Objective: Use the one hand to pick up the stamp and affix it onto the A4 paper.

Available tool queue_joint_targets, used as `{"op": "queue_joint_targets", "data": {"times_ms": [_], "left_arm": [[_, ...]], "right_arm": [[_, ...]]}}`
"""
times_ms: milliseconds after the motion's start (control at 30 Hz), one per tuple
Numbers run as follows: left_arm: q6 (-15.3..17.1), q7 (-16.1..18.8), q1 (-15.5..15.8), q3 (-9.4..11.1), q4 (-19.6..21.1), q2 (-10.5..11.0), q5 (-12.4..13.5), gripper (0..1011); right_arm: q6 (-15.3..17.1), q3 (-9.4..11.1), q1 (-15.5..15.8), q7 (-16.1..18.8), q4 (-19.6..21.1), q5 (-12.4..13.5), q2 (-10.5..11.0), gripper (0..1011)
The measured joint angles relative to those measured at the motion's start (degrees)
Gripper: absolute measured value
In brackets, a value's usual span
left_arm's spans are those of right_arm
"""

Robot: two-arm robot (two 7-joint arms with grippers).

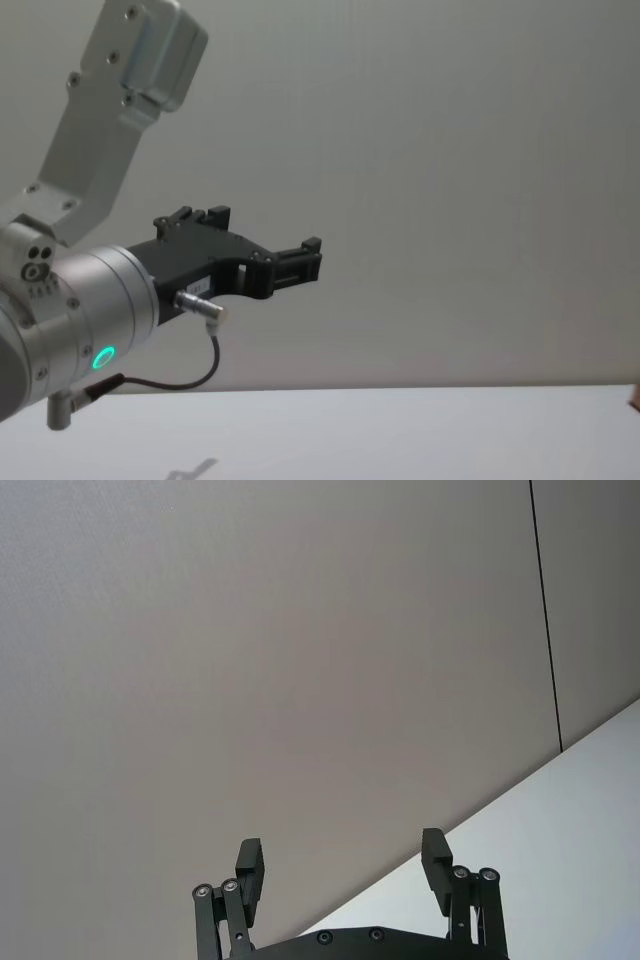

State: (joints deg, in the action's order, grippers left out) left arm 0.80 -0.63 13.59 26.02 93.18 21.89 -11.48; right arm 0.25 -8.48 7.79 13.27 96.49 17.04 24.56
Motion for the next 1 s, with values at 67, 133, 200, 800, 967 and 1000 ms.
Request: {"op": "queue_joint_targets", "data": {"times_ms": [67, 133, 200, 800, 967, 1000], "left_arm": [[0.00, 0.00, 0.00, 0.00, 0.00, 0.00, 0.00, 1001], [0.00, 0.00, 0.00, 0.00, 0.00, 0.00, 0.00, 1001], [0.00, 0.00, 0.00, 0.00, 0.00, 0.00, 0.00, 1001], [0.00, 0.00, 0.00, 0.00, 0.00, 0.00, 0.00, 1001], [0.00, 0.00, 0.00, 0.00, 0.00, 0.00, 0.00, 1001], [0.00, 0.00, 0.00, 0.00, 0.00, 0.00, 0.00, 1001]], "right_arm": [[-0.37, 0.60, 0.00, -0.13, -0.77, -0.16, 0.63, 220], [-0.64, 0.94, -0.01, -0.20, -1.21, -0.26, 1.00, 220], [-0.94, 1.46, 0.02, -0.29, -1.81, -0.41, 1.57, 220], [-0.81, 3.15, 1.04, -0.58, -3.55, -1.34, 3.43, 220], [-0.13, 3.13, 1.34, -0.52, -3.52, -1.84, 3.43, 220], [-0.13, 3.13, 1.34, -0.52, -3.52, -1.84, 3.43, 220]]}}
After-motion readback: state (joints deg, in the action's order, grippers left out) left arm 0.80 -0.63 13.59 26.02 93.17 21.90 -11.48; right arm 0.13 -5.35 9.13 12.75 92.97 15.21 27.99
